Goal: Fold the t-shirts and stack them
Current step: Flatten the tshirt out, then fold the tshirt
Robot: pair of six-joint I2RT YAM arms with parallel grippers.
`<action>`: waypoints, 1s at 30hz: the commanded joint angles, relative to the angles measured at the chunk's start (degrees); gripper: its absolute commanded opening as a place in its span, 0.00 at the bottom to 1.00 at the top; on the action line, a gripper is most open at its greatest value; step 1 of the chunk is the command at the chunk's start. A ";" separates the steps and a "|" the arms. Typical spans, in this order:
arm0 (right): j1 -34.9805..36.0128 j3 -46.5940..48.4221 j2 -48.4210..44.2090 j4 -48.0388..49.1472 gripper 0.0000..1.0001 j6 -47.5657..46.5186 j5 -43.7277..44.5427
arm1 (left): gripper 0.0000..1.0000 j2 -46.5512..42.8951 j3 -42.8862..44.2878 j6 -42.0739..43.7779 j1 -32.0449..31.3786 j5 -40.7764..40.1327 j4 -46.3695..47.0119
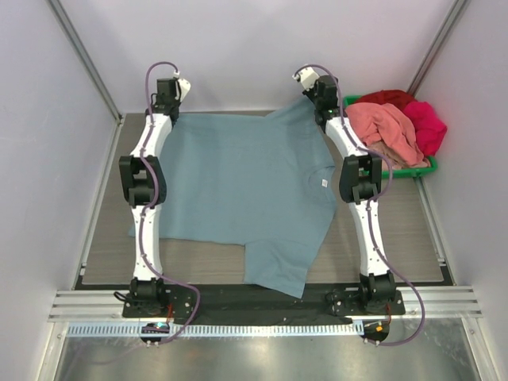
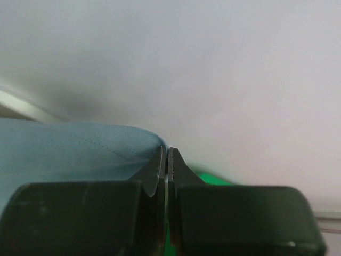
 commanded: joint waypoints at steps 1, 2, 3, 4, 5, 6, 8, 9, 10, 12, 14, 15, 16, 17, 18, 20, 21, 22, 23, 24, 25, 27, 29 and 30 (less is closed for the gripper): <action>0.61 7.86 0.88 10.48 0.01 0.26 2.76 | 0.00 0.46 2.46 -0.98 0.84 -2.78 4.84; 0.78 7.78 0.97 11.44 0.01 0.26 2.93 | 0.00 0.46 2.54 -1.24 0.92 -3.48 5.46; 0.96 7.69 0.71 12.41 0.01 0.09 2.84 | 0.00 0.29 2.37 -1.33 1.01 -3.40 5.55; 1.05 7.61 0.53 13.46 0.01 0.00 2.84 | 0.00 0.11 2.20 -1.24 1.01 -3.22 5.55; 1.13 7.43 0.35 13.91 0.01 0.00 2.84 | 0.00 -0.07 1.76 -1.16 1.01 -2.96 5.47; 1.14 7.43 0.09 14.44 0.01 0.35 3.02 | 0.00 -0.85 1.32 -1.24 1.01 -2.78 5.55; 1.14 6.91 -1.05 14.35 0.01 0.88 3.89 | 0.00 -2.43 0.18 -1.33 1.01 -2.26 5.64; 1.14 6.38 -1.66 13.74 0.01 1.58 4.16 | 0.00 -2.96 -0.18 -1.94 1.01 -2.08 5.55; 1.14 4.55 -3.23 13.39 0.01 1.76 4.33 | 0.00 -3.66 -0.44 -2.21 1.01 -1.99 5.55; 1.13 1.82 -5.70 11.82 0.01 1.93 4.34 | 0.00 -6.20 -1.84 -2.91 1.01 -1.21 5.11; 1.22 -2.14 -9.73 9.53 0.01 2.11 4.25 | 0.00 -8.14 -3.51 -3.44 0.92 -0.24 3.81; 1.22 -3.54 -11.23 7.08 0.01 2.11 4.34 | 0.00 -9.37 -5.52 -3.35 0.92 1.07 3.01; 1.14 -6.95 -13.08 6.02 0.01 2.02 4.25 | 0.00 -11.56 -6.76 -2.92 0.75 1.52 2.31; 1.22 -9.07 -16.40 5.13 0.01 1.94 4.07 | 0.00 -12.80 -8.08 -2.57 0.66 2.05 1.08; 1.14 -11.18 -18.43 4.17 0.01 1.85 3.81 | 0.00 -14.03 -9.92 -2.13 0.49 2.57 0.55; 1.14 -17.51 -21.78 3.11 0.01 1.50 3.55 | 0.00 -17.98 -15.80 -0.81 0.22 3.90 0.37; 1.22 -19.44 -25.10 2.32 0.01 1.50 3.37 | 0.00 -18.95 -17.65 -0.54 0.22 4.25 0.37; 1.31 -22.68 -26.44 1.88 0.01 1.41 3.54 | 0.00 -20.01 -20.37 -0.45 0.22 4.16 0.54; 1.48 -24.11 -27.85 1.44 0.01 1.32 3.54 | 0.00 -21.50 -21.44 -0.54 0.22 3.90 0.54; 1.49 -25.43 -30.03 1.35 0.01 1.32 3.72 | 0.00 -22.21 -22.41 -0.37 0.22 3.72 0.63; 1.57 -27.70 -31.10 -0.66 0.01 1.32 3.72 | 0.00 -22.83 -23.46 -0.19 0.22 3.55 0.63; 1.75 -30.18 -34.26 -2.33 0.01 1.58 3.63 | 0.00 -24.50 -25.92 0.07 0.31 3.46 0.46; 1.93 -33.78 -36.03 -3.31 0.01 1.85 3.20 | 0.00 -25.46 -28.29 0.42 0.39 3.81 0.45; 2.36 -35.01 -37.16 -4.10 0.01 2.02 3.02 | 0.00 -26.25 -28.91 0.60 0.66 3.90 0.45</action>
